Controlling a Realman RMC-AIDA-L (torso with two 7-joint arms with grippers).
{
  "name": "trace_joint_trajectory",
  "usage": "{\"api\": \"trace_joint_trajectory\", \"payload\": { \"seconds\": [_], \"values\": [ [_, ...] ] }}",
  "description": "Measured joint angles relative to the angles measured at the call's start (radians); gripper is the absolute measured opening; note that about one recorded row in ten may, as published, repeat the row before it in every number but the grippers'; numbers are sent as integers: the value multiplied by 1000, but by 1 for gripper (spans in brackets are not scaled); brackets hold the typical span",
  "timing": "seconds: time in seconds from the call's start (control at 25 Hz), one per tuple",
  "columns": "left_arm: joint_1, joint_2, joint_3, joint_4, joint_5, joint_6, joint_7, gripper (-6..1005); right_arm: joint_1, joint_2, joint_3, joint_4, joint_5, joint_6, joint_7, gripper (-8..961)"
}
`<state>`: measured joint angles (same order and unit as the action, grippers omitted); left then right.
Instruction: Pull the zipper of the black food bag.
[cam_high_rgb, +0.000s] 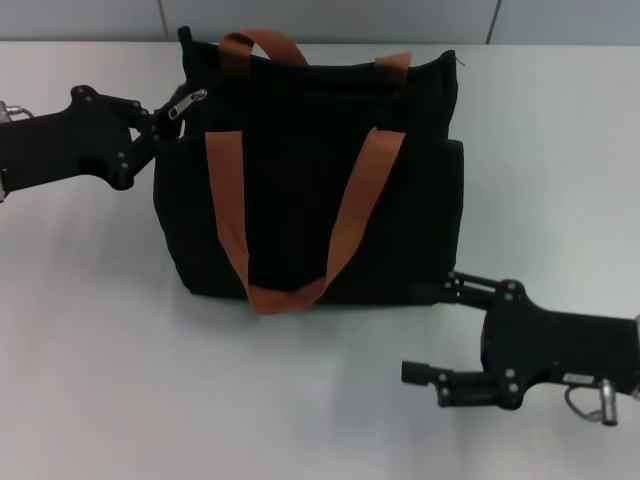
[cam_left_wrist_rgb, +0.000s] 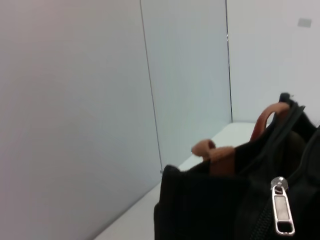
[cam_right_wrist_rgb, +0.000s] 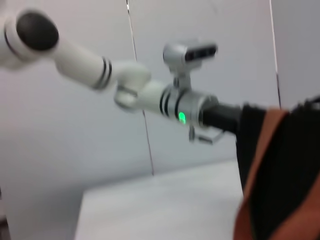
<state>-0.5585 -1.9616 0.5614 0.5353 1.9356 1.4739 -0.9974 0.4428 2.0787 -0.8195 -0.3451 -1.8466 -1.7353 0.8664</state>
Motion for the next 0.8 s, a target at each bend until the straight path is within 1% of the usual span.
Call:
{"api": "trace_joint_trajectory", "payload": {
  "seconds": [0.04, 0.08, 0.12, 0.2, 0.24, 0.28, 0.32, 0.4, 0.48, 0.64, 0.76, 0.8],
  "values": [
    [0, 0, 0, 0, 0, 0, 0, 64, 0, 0, 0, 0, 0, 0, 0, 826],
    [8, -3, -3, 9, -11, 16, 8, 43, 5, -2, 0, -2, 33, -43, 45, 826],
    [15, -6, -5, 15, -21, 24, 15, 22, 5, -2, 0, -2, 33, -43, 45, 827],
    [32, -12, -8, 24, -52, 43, 40, 22, 13, -3, 0, -14, 78, -88, 122, 827],
    [39, -15, -8, 26, -67, 47, 50, 22, 19, -3, 0, -23, 99, -103, 167, 827],
    [45, -17, -8, 27, -82, 49, 60, 22, 35, -3, 0, -49, 140, -121, 286, 827],
    [49, -21, -8, 29, -93, 50, 69, 22, 35, -3, 0, -49, 140, -121, 286, 827],
    [60, -29, -8, 33, -111, 53, 89, 22, 62, -3, 0, -72, 173, -123, 421, 827],
    [68, -39, -9, 36, -122, 56, 111, 22, 102, -6, 5, -85, 186, -122, 541, 827],
    [78, -54, -10, 41, -144, 57, 141, 22, 191, -7, 24, -103, 189, -107, 706, 827],
    [85, -61, -11, 44, -166, 59, 154, 23, 257, -7, 18, -142, 188, -61, 833, 827],
    [85, -62, -11, 44, -169, 61, 155, 23, 299, -6, 14, -167, 183, -22, 915, 827]
  ]
}}
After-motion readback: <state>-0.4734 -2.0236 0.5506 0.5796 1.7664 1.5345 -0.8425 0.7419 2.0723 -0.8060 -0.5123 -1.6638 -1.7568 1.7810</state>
